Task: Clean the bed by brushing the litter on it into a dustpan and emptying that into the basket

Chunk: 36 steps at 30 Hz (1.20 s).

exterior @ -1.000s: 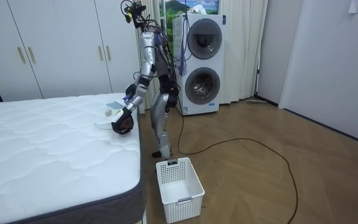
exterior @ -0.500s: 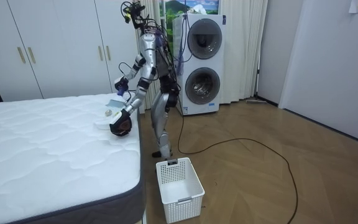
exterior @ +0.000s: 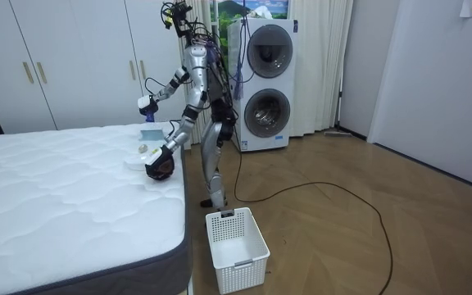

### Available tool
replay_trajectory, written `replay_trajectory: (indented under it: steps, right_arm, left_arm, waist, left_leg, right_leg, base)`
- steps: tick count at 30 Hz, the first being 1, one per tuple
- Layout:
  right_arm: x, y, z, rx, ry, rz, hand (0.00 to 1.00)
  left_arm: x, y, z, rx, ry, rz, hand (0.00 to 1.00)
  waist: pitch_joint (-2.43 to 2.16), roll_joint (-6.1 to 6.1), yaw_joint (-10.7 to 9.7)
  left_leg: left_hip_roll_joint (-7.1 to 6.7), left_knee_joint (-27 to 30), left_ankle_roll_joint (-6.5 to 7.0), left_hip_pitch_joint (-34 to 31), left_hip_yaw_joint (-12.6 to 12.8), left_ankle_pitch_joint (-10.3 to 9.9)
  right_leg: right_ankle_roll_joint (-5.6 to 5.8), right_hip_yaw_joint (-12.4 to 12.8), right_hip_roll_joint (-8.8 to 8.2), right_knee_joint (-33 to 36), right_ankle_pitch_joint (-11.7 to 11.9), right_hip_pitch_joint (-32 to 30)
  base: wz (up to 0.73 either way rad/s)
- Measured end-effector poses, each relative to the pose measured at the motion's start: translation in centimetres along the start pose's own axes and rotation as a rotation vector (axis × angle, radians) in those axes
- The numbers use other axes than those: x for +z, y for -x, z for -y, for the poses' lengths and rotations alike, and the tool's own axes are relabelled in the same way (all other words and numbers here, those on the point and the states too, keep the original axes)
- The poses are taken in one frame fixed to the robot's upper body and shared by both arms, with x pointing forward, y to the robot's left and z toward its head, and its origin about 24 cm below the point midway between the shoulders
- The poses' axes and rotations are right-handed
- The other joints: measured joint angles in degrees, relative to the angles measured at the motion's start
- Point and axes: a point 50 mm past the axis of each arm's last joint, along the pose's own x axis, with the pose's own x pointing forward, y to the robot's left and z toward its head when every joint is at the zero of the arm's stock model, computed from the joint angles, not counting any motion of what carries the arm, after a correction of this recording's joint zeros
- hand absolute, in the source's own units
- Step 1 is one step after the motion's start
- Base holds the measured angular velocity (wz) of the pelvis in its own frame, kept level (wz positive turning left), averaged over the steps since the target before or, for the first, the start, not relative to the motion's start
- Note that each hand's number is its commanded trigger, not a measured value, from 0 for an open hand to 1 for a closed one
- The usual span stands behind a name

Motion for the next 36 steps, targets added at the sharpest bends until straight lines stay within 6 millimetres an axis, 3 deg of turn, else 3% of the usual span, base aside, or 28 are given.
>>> replay_trajectory:
  steps: [5, 11, 16, 19, 26, 29, 34, 36]
  right_arm:
    - [0.8, -0.3, 1.4, -0.056, 0.036, 0.04, 1.0]
    - [2.3, -0.9, 4.6, -0.182, -0.008, 0.099, 1.0]
    - [6.3, -0.6, 6.4, -0.229, -0.064, 0.243, 1.0]
    - [7.4, -0.6, 6.8, -0.225, -0.089, 0.268, 1.0]
    - [7.7, -0.7, 7.2, -0.219, -0.104, 0.287, 1.0]
    - [7.9, -0.6, 7.4, -0.216, -0.113, 0.294, 1.0]
    - [8.5, -0.6, 7.6, -0.2, -0.121, 0.318, 1.0]
    - [8.7, -0.5, 8.0, -0.205, -0.125, 0.335, 1.0]
  left_arm:
    - [-0.3, -0.1, -0.3, 0.018, -0.021, 0.01, 1.0]
    - [-0.4, -0.2, -0.9, 0.046, -0.037, 0.034, 1.0]
    - [-0.2, 0.0, -0.7, 0.046, -0.038, 0.052, 1.0]
    - [0.1, -0.1, -0.8, 0.046, -0.033, 0.061, 1.0]
    - [0.2, 0.0, -0.7, 0.045, -0.033, 0.064, 1.0]
    - [0.5, 0.0, -0.5, 0.044, -0.042, 0.068, 1.0]
    - [1.8, 0.2, 0.1, 0.02, -0.026, 0.089, 1.0]
    - [1.9, 0.2, 0.3, 0.01, -0.025, 0.09, 1.0]
  waist:
    - [0.04, -0.38, 0.3]
    - [0.09, -0.84, 0.5]
    - [0.15, -1.02, 1.4]
    - [0.15, -1.01, 1.4]
    - [0.18, -0.84, 1.5]
    - [0.18, 0.04, 1.6]
    - [0.1, 2.5, 2.9]
    - [0.09, 2.75, 3.0]
  left_leg:
    - [0.12, -0.3, -0.16, 0.2, 0.0, 0.0]
    - [0.12, -0.4, -0.24, -0.1, -0.2, 0.1]
    - [-0.15, -0.8, -0.26, -0.2, -0.9, 0.1]
    - [-0.43, -1.1, -0.32, -0.3, -1.6, 0.1]
    - [-0.48, -1.2, -0.32, -0.1, -2.1, 0.1]
    - [-0.47, -1.1, -0.35, -0.1, -2.1, 0.2]
    - [-0.5, -1.3, -0.39, 0.2, -1.9, 0.2]
    - [-0.48, -1.4, -0.46, 0.2, -1.8, 0.2]
  right_leg:
    - [-0.05, 0.1, 0.18, -0.3, 0.1, 0.1]
    - [-0.11, -0.7, 0.18, -0.9, 0.2, 0.0]
    - [-0.11, -1.3, 0.05, -1.2, 0.2, 0.1]
    - [-0.1, -2.0, -0.17, -1.6, 0.2, 0.4]
    - [-0.09, -2.7, -0.21, -2.0, 0.2, 0.9]
    - [-0.09, -3.0, -0.21, -2.0, 0.2, 1.0]
    - [-0.09, -2.9, -0.34, -1.5, 0.2, 0.9]
    - [-0.09, -2.8, -0.34, -1.5, 0.1, 0.7]
  base:
    - [-0.03]
    - [0.0]
    - [0.07]
    - [0.12]
    - [0.03]
    - [0.0]
    - [-0.01]
    - [0.0]
